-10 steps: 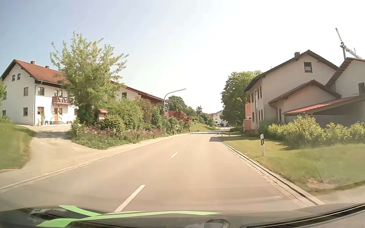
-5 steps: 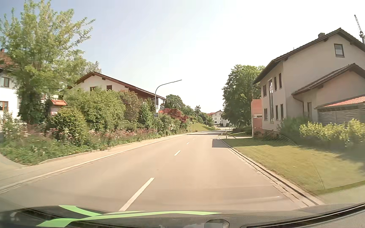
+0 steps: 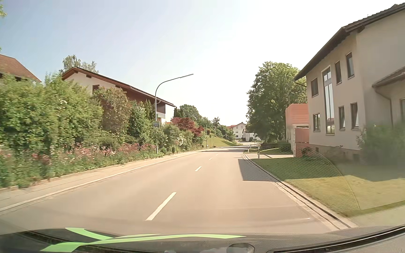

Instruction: Follow the waypoints while adhering to traffic rules and regulations

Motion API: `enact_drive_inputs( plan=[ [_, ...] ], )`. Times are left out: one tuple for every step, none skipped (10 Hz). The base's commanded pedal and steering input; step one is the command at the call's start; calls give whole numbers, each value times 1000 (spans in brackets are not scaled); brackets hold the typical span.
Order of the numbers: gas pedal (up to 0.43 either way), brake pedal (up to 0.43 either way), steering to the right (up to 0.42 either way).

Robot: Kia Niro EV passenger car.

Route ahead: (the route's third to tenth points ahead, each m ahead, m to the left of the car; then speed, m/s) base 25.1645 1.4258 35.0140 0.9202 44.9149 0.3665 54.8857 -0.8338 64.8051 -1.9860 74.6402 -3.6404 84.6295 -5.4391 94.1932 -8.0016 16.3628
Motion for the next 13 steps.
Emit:
enact_drive_inputs(
  plan=[
    [98,0,8],
    [67,0,9],
    [0,0,10],
    [0,0,11],
    [0,0,11],
    [0,0,11],
    [0,0,11],
    [0,0,11],
    [0,0,11],
    [0,0,11],
    [39,0,10],
    [39,0,9],
    [59,0,9]
  ],
)
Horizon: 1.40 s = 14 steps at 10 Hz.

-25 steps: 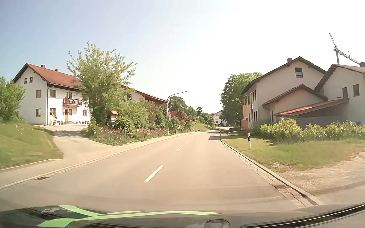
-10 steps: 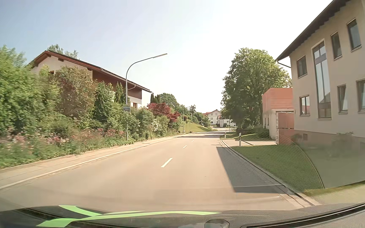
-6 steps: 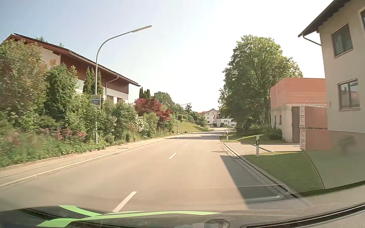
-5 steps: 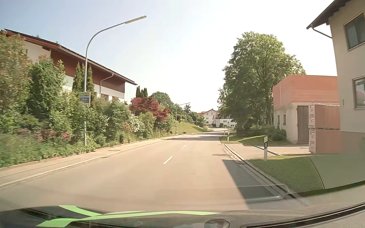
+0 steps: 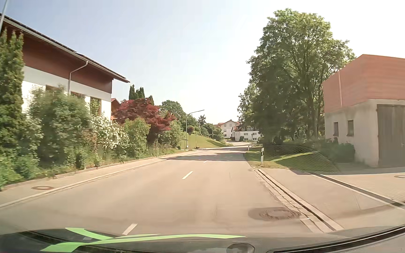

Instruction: Follow the waypoints while adhering to traffic rules and regulations

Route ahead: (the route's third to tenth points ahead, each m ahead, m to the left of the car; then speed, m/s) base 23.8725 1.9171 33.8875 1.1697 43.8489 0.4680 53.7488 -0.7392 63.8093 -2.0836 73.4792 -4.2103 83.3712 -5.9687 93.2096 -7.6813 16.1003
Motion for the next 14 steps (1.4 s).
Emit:
enact_drive_inputs(
  plan=[
    [67,0,9],
    [79,0,9],
    [98,0,9],
    [98,0,9],
    [98,0,10],
    [98,0,10],
    [98,0,10],
    [98,0,10],
    [98,0,10],
    [98,0,10],
    [98,0,10],
    [98,0,11],
    [98,0,13],
    [98,0,14]
  ],
)
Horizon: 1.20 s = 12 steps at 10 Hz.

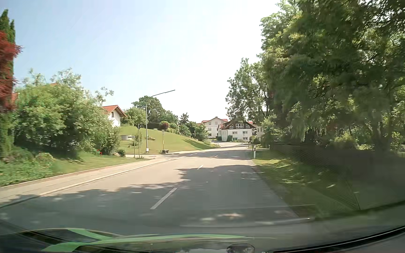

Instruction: Follow the waypoints while adhering to traffic rules and regulations

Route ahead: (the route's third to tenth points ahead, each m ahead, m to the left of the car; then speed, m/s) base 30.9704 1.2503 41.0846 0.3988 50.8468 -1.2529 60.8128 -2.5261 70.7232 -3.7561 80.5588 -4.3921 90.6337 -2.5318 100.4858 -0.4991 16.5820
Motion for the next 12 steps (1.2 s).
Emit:
enact_drive_inputs(
  plan=[
    [98,0,15],
    [98,0,15],
    [39,0,15],
    [0,0,15],
    [0,0,15],
    [0,0,13],
    [0,0,7],
    [0,0,5],
    [0,0,5],
    [0,0,9],
    [0,0,10],
    [0,0,10]
  ],
)
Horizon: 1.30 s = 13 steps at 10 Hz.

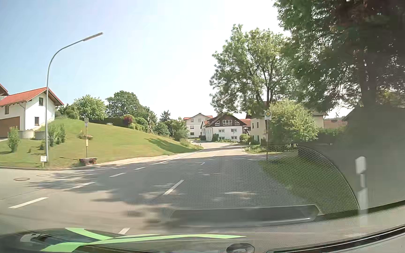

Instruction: Follow the waypoints while adhering to traffic rules and regulations

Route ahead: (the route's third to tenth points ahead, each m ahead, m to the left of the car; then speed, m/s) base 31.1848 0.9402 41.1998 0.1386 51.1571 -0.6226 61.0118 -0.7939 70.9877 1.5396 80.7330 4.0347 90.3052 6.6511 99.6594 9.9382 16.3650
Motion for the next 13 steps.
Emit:
enact_drive_inputs(
  plan=[
    [0,0,10],
    [0,0,11],
    [0,0,12],
    [0,0,12],
    [0,0,12],
    [0,0,12],
    [0,0,12],
    [0,0,12],
    [0,0,12],
    [0,0,12],
    [0,0,11],
    [0,0,6],
    [0,0,4]
  ],
)
